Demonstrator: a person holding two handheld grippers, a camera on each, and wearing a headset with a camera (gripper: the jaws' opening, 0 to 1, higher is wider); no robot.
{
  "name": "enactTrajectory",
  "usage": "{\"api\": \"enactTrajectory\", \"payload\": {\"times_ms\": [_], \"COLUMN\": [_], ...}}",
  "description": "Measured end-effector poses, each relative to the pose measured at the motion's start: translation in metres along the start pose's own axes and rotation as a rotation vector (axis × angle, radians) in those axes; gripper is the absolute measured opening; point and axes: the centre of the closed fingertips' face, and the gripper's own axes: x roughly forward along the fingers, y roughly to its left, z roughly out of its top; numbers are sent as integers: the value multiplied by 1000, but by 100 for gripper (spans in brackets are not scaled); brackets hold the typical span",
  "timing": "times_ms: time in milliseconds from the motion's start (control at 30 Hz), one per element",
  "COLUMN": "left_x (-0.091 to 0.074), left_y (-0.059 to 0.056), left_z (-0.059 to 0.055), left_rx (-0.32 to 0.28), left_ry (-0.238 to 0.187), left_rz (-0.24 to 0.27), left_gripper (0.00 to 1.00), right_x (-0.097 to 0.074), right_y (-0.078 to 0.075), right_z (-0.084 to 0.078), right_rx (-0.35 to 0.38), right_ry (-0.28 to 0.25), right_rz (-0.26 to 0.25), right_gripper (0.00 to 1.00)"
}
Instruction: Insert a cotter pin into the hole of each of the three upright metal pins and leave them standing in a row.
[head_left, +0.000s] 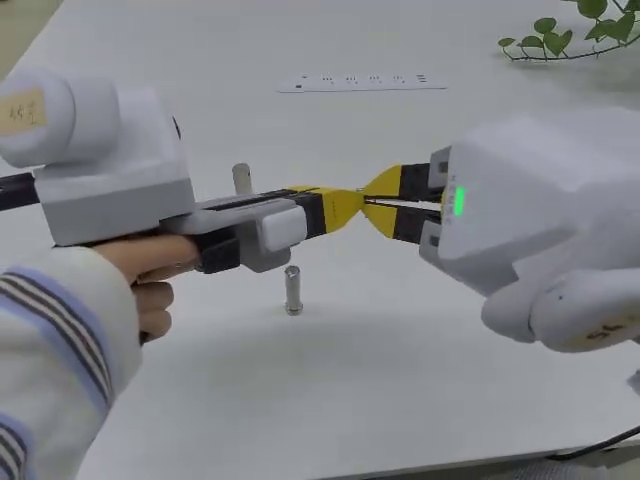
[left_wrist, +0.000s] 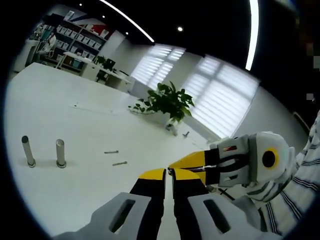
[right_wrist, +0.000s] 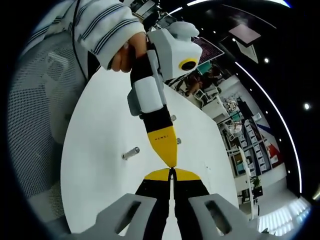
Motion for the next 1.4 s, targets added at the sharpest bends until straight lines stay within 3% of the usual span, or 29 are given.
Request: {"api": "enactTrajectory", "payload": {"times_ms": [733, 1033, 1267, 1400], "left_x": [-1, -6, -7, -9], "left_y": [-5, -5, -3, -2], "left_z": [-2, -8, -13, -11], "left_rx": [-32, -1, 28, 43], "left_ry": [3, 20, 40, 36], "left_rz": [-22, -9, 5, 5], "left_gripper": [0, 0, 0, 0], "right_x": [-6, -6, -5, -6], "right_y": [1, 8, 12, 9], "right_z": [3, 6, 5, 2], "right_rx": [-22, -24, -25, 1], "right_ry": [-5, -41, -35, -33], "right_rz": [-16, -10, 16, 3], "right_gripper": [0, 0, 0, 0]}}
